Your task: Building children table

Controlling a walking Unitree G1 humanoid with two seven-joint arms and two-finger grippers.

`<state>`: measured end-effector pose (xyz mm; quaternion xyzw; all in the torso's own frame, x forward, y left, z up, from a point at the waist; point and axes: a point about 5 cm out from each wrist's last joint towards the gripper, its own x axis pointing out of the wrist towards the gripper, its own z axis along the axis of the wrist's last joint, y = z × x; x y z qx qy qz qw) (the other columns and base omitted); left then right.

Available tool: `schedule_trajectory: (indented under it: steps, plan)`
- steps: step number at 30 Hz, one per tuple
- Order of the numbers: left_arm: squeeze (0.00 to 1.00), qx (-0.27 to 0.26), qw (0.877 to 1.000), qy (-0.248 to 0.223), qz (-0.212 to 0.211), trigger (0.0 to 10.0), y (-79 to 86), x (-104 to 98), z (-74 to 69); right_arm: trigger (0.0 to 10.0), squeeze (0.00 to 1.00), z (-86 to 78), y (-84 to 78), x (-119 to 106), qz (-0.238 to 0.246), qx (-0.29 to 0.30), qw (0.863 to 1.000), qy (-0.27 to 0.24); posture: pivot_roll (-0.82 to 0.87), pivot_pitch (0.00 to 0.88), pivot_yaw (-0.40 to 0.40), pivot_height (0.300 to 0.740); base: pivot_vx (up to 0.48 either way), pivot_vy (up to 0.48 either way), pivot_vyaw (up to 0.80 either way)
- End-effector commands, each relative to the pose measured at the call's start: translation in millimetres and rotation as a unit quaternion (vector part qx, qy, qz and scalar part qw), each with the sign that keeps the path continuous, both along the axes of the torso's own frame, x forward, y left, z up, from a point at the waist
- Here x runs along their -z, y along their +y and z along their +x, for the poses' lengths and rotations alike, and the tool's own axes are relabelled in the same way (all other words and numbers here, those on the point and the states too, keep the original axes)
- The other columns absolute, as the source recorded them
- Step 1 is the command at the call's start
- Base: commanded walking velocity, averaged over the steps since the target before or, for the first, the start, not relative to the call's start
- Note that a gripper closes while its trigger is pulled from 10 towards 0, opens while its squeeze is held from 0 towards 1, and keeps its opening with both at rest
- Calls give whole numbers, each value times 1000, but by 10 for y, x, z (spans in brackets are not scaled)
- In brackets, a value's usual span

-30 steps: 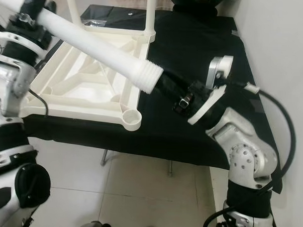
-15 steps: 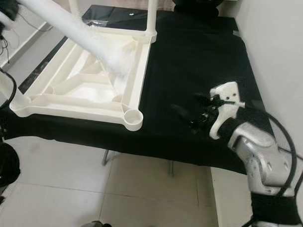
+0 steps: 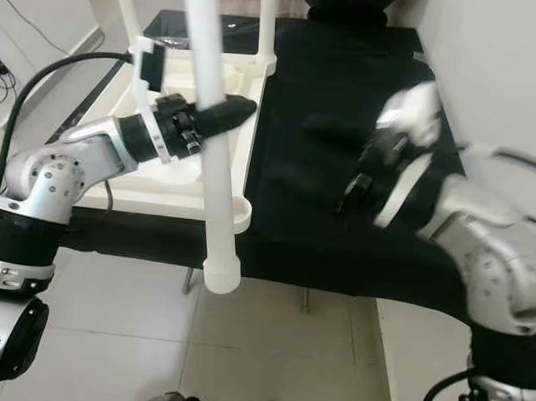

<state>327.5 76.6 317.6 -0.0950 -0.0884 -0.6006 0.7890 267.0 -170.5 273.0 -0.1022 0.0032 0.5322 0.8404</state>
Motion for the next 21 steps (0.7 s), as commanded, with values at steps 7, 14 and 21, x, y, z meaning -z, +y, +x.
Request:
schedule_trajectory:
  steps: [7, 14, 21]
  plan:
    - [0, 59, 995, -83, -1, 0, -105, -137, -161, 10000, 1000, 33, 365, 432, -23, -2, 995, 102, 26, 142, -4, 740, 0, 0, 0]
    - [0, 71, 993, -91, -9, 0, -103, -120, -216, 10000, 0, -17, 557, 438, 60, -27, 990, 124, 21, 133, -4, 740, 0, 0, 0]
    - [0, 70, 993, -91, -21, 0, -99, -78, -214, 10000, 0, 20, 777, 416, 142, -6, 984, 107, 22, 122, -3, 740, 0, 0, 0]
